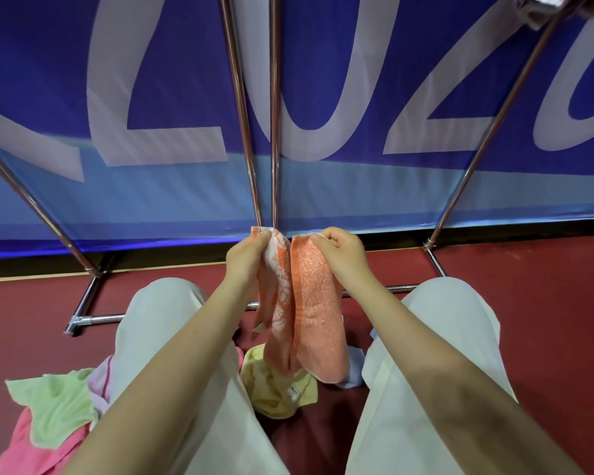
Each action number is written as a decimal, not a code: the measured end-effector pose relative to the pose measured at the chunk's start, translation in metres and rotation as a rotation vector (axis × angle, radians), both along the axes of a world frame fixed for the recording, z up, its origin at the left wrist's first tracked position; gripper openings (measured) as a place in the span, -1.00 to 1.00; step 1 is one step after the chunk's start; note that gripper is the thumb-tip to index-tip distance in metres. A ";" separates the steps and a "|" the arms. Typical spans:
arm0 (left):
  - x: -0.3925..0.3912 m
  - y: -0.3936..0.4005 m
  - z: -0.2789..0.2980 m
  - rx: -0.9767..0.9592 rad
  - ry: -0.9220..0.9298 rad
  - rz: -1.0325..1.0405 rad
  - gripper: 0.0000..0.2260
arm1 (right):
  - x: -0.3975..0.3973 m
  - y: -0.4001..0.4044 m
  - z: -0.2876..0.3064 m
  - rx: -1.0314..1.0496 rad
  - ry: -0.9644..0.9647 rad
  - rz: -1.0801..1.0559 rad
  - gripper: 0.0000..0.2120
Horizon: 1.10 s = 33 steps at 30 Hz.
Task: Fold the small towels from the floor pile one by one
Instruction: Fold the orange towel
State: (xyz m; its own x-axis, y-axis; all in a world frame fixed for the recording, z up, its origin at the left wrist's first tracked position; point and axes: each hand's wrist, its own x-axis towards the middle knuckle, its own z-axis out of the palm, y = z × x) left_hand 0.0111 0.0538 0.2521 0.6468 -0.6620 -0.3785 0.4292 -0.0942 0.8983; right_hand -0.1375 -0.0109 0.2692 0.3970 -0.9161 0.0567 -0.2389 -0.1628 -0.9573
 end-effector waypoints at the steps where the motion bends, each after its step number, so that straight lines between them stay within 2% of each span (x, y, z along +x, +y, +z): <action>1: -0.002 0.000 0.000 -0.008 0.017 -0.013 -0.89 | 0.001 0.000 0.000 0.016 0.001 -0.012 -0.77; 7: -0.023 -0.009 0.001 0.000 0.071 -0.097 -0.78 | 0.010 0.004 0.003 0.217 -0.099 0.020 -0.86; 13: -0.029 -0.015 -0.004 -0.119 0.141 -0.183 -0.73 | 0.016 0.009 0.002 0.347 -0.234 0.158 -0.86; 23: -0.037 -0.021 -0.009 -0.270 0.163 -0.309 -0.72 | 0.019 -0.003 -0.001 0.368 -0.298 -0.079 -0.83; 33: -0.053 -0.023 -0.005 -0.250 0.034 -0.318 -0.77 | 0.025 -0.007 -0.005 0.479 -0.458 -0.166 -0.82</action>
